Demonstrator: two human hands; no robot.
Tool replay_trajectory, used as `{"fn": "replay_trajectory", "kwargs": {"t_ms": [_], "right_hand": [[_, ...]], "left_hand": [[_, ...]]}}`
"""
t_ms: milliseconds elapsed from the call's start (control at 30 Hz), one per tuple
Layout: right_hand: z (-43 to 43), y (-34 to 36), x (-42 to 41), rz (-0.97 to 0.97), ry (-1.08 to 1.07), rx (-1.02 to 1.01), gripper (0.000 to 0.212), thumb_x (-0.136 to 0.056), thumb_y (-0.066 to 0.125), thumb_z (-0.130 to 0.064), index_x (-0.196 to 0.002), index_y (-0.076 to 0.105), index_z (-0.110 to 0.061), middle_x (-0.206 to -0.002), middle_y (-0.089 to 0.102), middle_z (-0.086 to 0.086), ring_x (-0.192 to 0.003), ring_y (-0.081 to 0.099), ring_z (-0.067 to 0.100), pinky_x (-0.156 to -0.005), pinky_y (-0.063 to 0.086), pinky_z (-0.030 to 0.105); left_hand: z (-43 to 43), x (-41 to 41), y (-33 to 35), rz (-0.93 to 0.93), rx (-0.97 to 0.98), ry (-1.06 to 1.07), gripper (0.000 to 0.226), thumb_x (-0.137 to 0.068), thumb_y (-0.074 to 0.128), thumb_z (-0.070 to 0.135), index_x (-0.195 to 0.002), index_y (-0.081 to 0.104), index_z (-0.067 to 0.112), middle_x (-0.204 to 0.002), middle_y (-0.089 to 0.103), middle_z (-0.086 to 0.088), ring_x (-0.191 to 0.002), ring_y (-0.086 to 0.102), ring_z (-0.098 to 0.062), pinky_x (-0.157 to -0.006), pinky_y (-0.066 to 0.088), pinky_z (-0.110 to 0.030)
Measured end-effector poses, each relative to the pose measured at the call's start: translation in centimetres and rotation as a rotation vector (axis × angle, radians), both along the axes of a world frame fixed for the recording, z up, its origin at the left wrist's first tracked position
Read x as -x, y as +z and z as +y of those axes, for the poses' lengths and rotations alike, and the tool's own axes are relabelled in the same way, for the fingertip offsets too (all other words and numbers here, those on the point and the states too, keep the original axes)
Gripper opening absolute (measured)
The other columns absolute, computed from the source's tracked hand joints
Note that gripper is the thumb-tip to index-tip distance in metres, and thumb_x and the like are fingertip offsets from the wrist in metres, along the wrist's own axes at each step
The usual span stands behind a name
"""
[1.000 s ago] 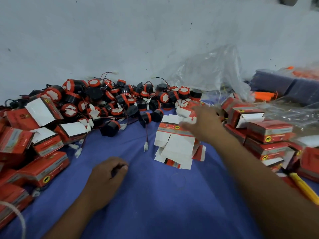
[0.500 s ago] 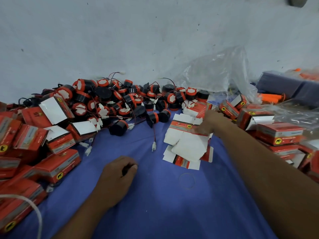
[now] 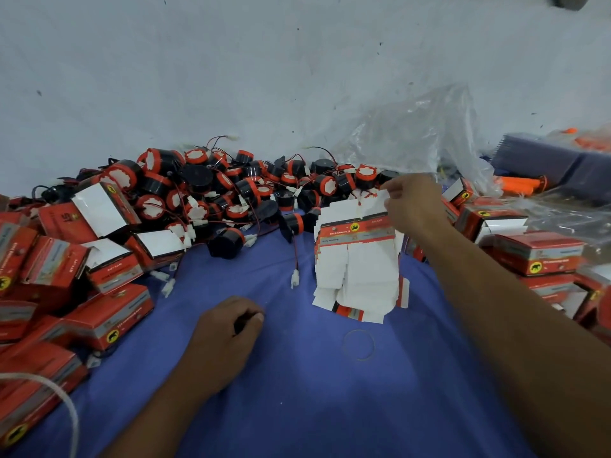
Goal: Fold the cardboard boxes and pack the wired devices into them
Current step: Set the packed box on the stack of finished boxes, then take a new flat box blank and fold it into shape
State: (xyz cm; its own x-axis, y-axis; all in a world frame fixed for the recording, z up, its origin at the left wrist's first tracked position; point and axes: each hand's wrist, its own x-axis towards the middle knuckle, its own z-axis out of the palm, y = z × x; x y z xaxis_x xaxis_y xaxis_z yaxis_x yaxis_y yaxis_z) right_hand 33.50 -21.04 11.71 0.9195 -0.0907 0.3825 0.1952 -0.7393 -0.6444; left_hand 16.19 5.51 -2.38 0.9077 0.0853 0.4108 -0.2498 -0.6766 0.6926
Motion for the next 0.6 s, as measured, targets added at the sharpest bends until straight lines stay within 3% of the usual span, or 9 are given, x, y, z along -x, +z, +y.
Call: {"fn": "replay_trajectory", "kwargs": {"t_ms": [100,200,333,433,533,600], "right_hand": [[1.9,-2.0,0.8,-0.032,0.017,0.075,0.043,-0.09,0.068,-0.011,-0.132,0.061,-0.011,-0.135,0.06,0.012,-0.118,0.059,0.025,-0.098,0.045,0.031],[2.9,-5.5,2.0,0.193,-0.036,0.043,0.082,-0.074,0.088,-0.03,-0.138,0.041,-0.007,-0.14,0.043,0.017,-0.121,0.05,0.031,-0.092,0.044,0.035],[1.8,-6.5,2.0,0.224,-0.103,-0.164,0.061,-0.074,0.089,-0.026,-0.122,0.057,-0.006,-0.12,0.065,0.012,-0.105,0.063,0.029,-0.079,0.052,0.034],[0.8,-6.0,1.6,0.255,-0.032,-0.307,0.036,-0.079,0.086,-0.019,-0.107,0.068,-0.007,-0.106,0.073,0.012,-0.082,0.07,0.024,-0.064,0.06,0.039],[0.5,-5.3,1.7,0.254,-0.002,-0.287,0.049,-0.08,0.085,-0.021,-0.122,0.065,-0.004,-0.112,0.072,0.01,-0.09,0.071,0.025,-0.079,0.062,0.044],[0.7,-4.9,2.2,0.256,0.016,-0.258,0.058,-0.082,0.084,-0.023,-0.132,0.061,-0.004,-0.118,0.07,0.01,-0.099,0.07,0.027,-0.087,0.06,0.046]], "left_hand": [[0.1,-0.1,0.0,0.016,0.014,0.007,0.015,-0.094,0.062,0.009,-0.087,0.07,0.019,-0.092,0.066,0.011,-0.086,0.061,-0.004,-0.076,0.05,-0.02],[0.0,-0.1,0.0,0.008,0.029,0.001,0.015,-0.094,0.063,0.008,-0.086,0.07,0.019,-0.091,0.067,0.01,-0.086,0.061,-0.006,-0.076,0.05,-0.022],[0.1,-0.1,-0.2,0.007,0.025,-0.003,0.013,-0.094,0.062,0.007,-0.089,0.07,0.017,-0.092,0.067,0.007,-0.085,0.061,-0.006,-0.077,0.05,-0.026],[-1.1,-0.1,0.9,-0.105,0.004,-0.007,0.018,-0.095,0.058,0.023,-0.098,0.071,0.011,-0.097,0.067,0.005,-0.088,0.06,-0.005,-0.082,0.05,-0.021],[-4.5,-3.1,3.7,-0.254,-0.089,0.01,0.027,-0.091,0.055,0.029,-0.095,0.071,0.007,-0.094,0.064,0.001,-0.083,0.054,-0.006,-0.077,0.045,-0.02],[-7.4,-6.4,5.5,-0.157,-0.124,0.036,0.017,-0.09,0.064,0.025,-0.095,0.071,0.01,-0.094,0.061,-0.002,-0.082,0.054,-0.013,-0.075,0.045,-0.028]]}}
